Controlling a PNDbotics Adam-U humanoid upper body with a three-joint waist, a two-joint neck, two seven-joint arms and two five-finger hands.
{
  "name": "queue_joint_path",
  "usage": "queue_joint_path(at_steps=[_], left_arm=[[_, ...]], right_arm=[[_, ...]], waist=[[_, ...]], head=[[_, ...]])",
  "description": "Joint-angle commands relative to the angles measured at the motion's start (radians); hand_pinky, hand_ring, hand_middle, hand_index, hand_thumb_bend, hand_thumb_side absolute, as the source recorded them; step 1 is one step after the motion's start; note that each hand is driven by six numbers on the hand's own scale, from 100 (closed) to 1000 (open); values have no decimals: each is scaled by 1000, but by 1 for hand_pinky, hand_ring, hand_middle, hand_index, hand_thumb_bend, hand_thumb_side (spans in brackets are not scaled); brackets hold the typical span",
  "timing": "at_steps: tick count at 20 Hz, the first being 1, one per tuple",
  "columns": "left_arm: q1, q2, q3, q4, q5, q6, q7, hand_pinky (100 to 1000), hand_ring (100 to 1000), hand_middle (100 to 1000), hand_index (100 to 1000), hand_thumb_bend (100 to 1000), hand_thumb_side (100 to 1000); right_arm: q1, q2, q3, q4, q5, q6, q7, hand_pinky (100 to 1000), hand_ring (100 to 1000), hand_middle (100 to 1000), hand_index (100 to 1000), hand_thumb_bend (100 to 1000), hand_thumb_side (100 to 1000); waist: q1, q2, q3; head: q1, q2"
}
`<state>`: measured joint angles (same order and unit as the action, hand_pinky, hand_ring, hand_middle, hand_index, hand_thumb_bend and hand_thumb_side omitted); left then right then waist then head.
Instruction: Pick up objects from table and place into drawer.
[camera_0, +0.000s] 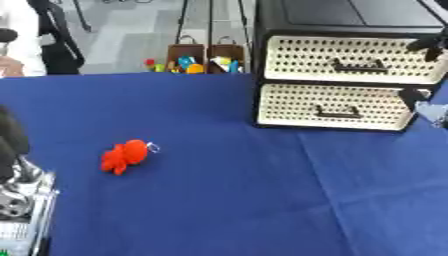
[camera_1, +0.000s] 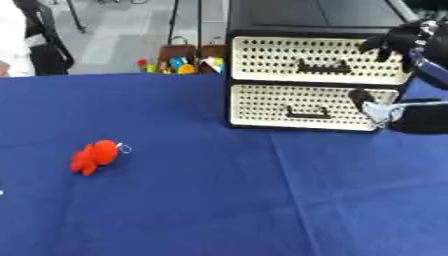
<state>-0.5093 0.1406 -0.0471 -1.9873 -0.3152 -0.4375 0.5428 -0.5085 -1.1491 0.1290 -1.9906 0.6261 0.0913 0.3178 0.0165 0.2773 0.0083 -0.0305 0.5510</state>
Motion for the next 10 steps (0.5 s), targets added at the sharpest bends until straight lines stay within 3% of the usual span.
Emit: queue_joint_path(at_steps=[1,10], left_arm=[[-6,10,-6,-13,6,-1,-8,528,703,709,899,576,805],[-4,3,-13,-13,14,-2,-17,527,703,707,897,573,809]], right_arm=[[-37,-21,-4,-9,-25,0,78,305,473,587,857,343,618],[-111,5,44,-9,-110,15,157,301,462,578,853,395,626]], waist=[[-4,-21,3],[-4,-19,5]], head=[[-3,-4],[-9,10]])
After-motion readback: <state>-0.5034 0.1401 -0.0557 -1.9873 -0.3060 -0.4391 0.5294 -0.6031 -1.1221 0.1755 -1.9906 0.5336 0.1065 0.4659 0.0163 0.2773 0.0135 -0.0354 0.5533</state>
